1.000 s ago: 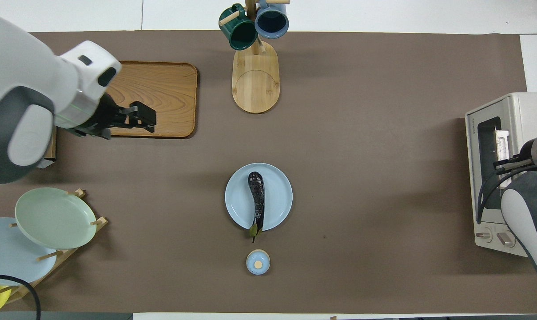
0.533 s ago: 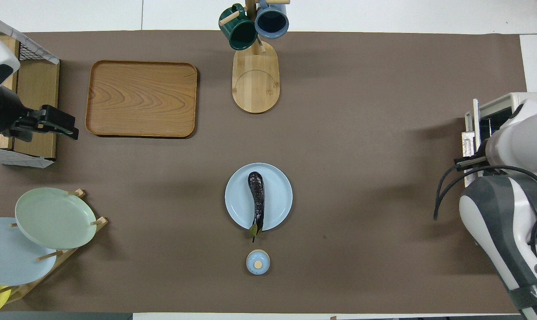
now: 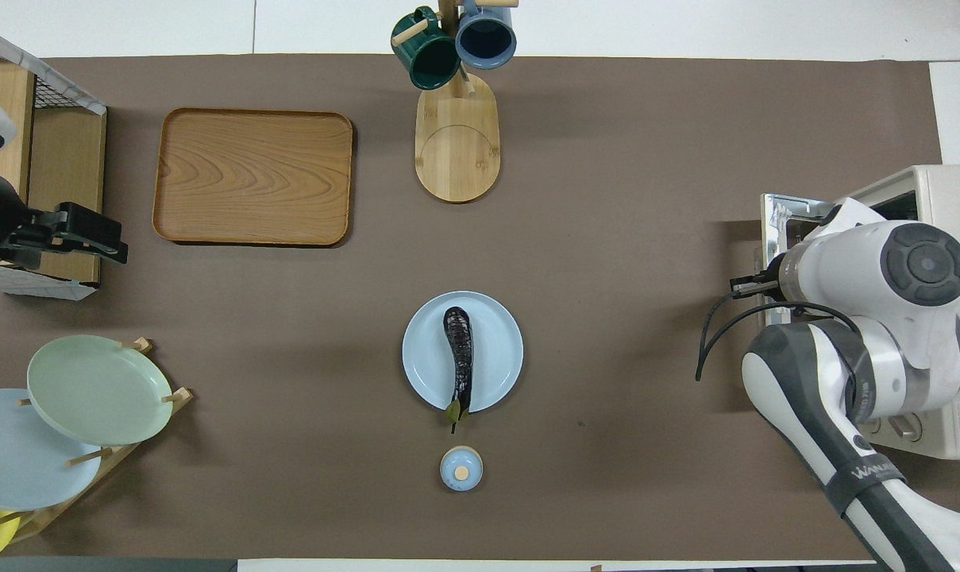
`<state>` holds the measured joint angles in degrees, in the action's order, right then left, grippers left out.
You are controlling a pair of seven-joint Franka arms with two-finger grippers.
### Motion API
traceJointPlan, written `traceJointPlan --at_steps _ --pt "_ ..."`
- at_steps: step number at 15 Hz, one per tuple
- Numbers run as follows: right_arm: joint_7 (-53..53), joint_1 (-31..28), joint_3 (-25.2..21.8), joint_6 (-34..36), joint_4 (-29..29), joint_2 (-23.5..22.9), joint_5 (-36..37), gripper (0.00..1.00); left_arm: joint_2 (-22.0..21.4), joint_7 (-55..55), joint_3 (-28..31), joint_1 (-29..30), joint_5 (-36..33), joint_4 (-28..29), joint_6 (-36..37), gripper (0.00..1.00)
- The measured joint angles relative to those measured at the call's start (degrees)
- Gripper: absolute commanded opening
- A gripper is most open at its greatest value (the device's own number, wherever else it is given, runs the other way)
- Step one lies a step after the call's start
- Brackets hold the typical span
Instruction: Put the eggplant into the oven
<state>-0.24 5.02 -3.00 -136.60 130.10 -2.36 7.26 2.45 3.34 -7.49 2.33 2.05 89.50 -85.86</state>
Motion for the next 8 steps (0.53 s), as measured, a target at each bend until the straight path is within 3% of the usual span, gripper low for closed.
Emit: traceJointPlan --at_steps 3,8 --pt "-0.2 -0.1 -0.4 -2.7 0.2 -3.3 -4.3 0.00 -1.0 0.2 0.0 -0.2 0.0 0.0 0.4 1.00" --pt "-0.4 0.2 -0.6 -4.3 -0.1 -5.9 -5.0 0.00 -3.5 0.6 1.0 -1.9 -0.2 2.4 2.7 1.00"
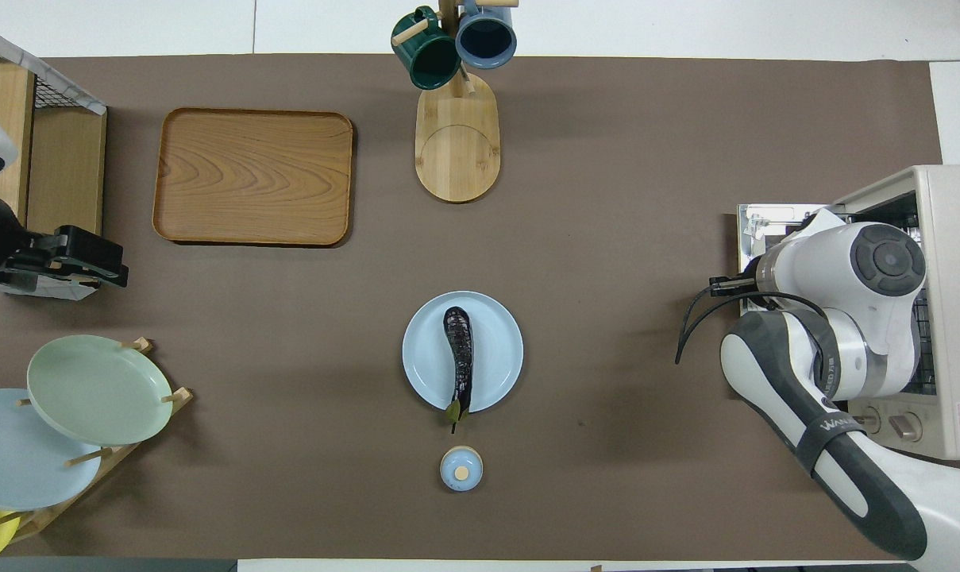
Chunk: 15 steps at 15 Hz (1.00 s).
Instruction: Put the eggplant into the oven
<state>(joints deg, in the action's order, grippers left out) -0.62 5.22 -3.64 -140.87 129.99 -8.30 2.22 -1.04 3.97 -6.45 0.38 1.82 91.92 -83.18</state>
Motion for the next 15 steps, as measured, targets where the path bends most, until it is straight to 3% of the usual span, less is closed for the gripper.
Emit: traceJointPlan --at_steps 2,4,8,10,12,15 --pt "-0.5 1.4 -0.6 0.1 -1.1 0.0 0.1 0.00 -0.3 0.0 0.3 0.0 0.0 0.4 -0.7 1.00" --pt "-4.1 5.4 -0.9 1.7 -3.2 0.0 0.1 0.11 -0.2 0.0 0.3 0.0 0.0 0.0 -2.2 1.00" --pt "-25.4 21.9 -0.7 12.5 -10.6 -0.1 0.3 0.27 0.2 0.0 0.8 -0.1 0.0 -0.8 -4.2 1.00" --pt "-30.3 28.3 -0.7 14.0 -15.1 -0.9 0.4 0.28 0.4 0.0 1.0 -0.1 0.0 -0.8 -4.8 1.00" --pt "-33.7 32.9 -0.7 16.3 -22.2 -4.9 0.5 0.28 0.4 0.0 1.0 -0.1 0.0 -0.8 -4.8 1.00" --pt "-44.6 39.9 -0.8 21.8 -38.2 -15.5 0.7 0.29 0.4 0.0 0.8 -0.1 0.0 -0.3 -4.8 1.00"
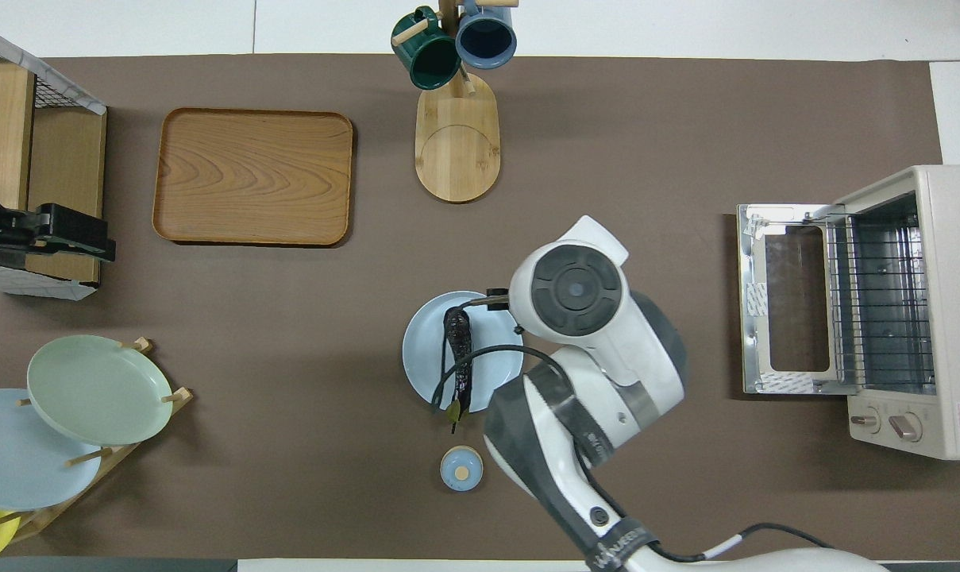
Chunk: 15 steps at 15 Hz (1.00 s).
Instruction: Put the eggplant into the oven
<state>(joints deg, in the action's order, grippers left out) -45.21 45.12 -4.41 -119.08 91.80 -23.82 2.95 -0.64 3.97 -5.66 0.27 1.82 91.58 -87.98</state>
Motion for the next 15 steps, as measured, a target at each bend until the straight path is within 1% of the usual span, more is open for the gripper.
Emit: traceJointPlan --at_steps 1,2,3,5,7,8,15 --pt "-2.3 1.8 0.0 0.2 -4.1 -3.2 0.0 0.30 0.0 0.0 0.0 0.0 0.0 0.2 0.0 1.00" --pt "-3.8 3.1 0.0 -0.2 -6.5 -5.4 0.0 0.31 0.0 0.0 -0.1 0.0 0.0 0.4 0.0 1.00" --pt "-5.0 4.3 0.0 -1.4 -7.6 -6.8 0.0 0.36 0.0 0.0 -0.1 0.0 0.0 0.4 0.0 1.00" --pt "-6.8 7.0 0.0 -4.4 -6.7 -8.4 0.0 0.44 0.0 0.0 -0.1 0.0 0.0 0.3 0.0 1.00" --pt "-7.8 9.2 0.0 -7.8 -3.4 -9.2 0.1 0.45 0.0 0.0 -0.1 0.0 0.0 0.2 0.3 1.00" --pt "-7.9 9.7 0.0 -8.2 -2.2 -9.3 0.2 0.45 0.0 0.0 -0.1 0.0 0.0 0.2 0.5 1.00" --pt "-7.9 9.8 -0.5 -6.7 -1.4 -8.7 2.7 0.47 -0.2 0.0 -0.1 0.0 0.0 -0.2 2.0 1.00"
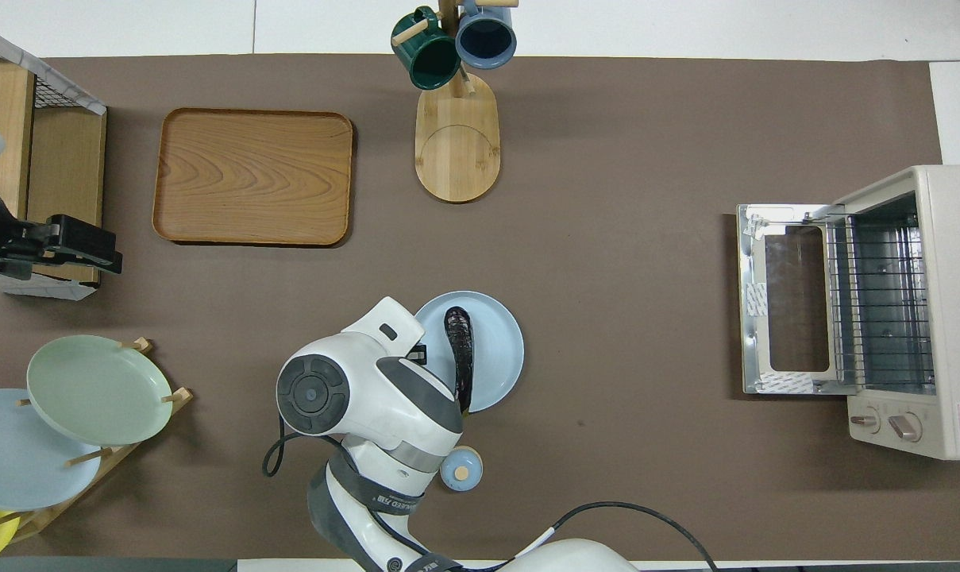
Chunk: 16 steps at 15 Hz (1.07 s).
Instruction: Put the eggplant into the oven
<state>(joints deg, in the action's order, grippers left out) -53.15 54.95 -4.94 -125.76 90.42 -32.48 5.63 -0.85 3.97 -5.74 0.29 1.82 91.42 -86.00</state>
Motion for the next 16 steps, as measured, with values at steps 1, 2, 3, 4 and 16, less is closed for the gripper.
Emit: traceJointPlan --at_steps 1,2,3,4,16 --pt "0.0 0.0 0.0 0.0 0.0 0.0 0.1 0.47 -0.1 0.0 0.0 0.0 0.0 0.0 0.1 1.00" --pt "0.0 0.0 0.0 0.0 0.2 0.0 0.1 0.46 -0.1 0.0 -0.1 0.0 0.0 0.0 0.1 1.00" --pt "0.0 0.0 0.0 0.0 0.6 0.0 0.1 0.46 -0.1 0.0 -0.1 0.0 0.0 0.0 0.1 1.00" --pt "0.0 0.0 0.0 -0.1 1.2 0.1 0.1 0.39 -0.2 0.0 -0.1 0.0 0.0 0.0 0.1 1.00" --pt "0.4 0.5 0.1 7.9 2.8 2.5 9.2 0.00 -0.2 0.0 0.0 0.0 0.0 0.0 0.1 1.00"
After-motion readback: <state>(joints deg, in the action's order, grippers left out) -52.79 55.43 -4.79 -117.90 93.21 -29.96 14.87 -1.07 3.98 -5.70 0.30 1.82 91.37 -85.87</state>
